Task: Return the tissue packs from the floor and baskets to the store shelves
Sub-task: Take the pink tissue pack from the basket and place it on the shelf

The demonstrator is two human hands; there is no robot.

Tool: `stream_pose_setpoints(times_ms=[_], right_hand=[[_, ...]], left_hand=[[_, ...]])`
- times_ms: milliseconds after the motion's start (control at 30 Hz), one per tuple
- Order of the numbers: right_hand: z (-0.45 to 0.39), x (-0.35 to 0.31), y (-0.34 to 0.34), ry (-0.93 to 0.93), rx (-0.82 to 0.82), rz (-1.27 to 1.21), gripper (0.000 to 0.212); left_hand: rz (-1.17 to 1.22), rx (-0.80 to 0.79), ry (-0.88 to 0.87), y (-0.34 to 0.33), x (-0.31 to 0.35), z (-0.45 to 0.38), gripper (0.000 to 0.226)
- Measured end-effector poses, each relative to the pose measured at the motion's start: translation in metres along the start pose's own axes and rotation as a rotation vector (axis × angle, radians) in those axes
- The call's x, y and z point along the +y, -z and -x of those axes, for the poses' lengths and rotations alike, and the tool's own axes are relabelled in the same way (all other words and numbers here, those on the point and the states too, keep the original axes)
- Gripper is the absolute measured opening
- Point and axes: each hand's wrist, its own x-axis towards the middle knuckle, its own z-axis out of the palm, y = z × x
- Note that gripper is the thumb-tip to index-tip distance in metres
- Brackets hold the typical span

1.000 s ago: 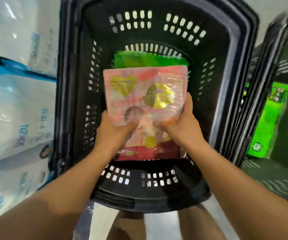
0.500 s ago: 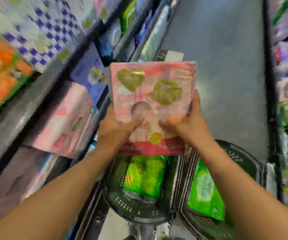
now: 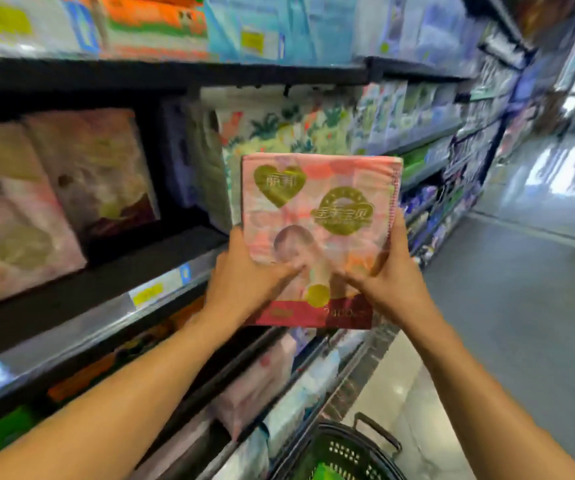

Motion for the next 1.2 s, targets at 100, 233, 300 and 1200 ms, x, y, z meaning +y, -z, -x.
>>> stream_pose_setpoints(times_ms=[100,233,300,1200], right_hand=[[-0.006,-0.048,-0.018,0.153,0.008,-0.060,0.118],[-0.007,-0.103,-0.060,0.242,0.022,-0.122,0.119],[-0.007,-0.121,-0.081,0.259,0.032,-0.156,0.119],[-0.072,-0.087,-0.148,0.368,-0.093,-0.522,0.108]], left_hand=[[-0.024,0.085,-0.022,0.059,0.005,0.005,0.118],[-0.014,0.207,-0.010,0.122,-0.006,0.016,0.124],[-0.004,0.234,0.022,0.141,-0.014,0.029,0.122],[-0.190,0.729,0.037,0.124,-0.016,0.035,0.074]])
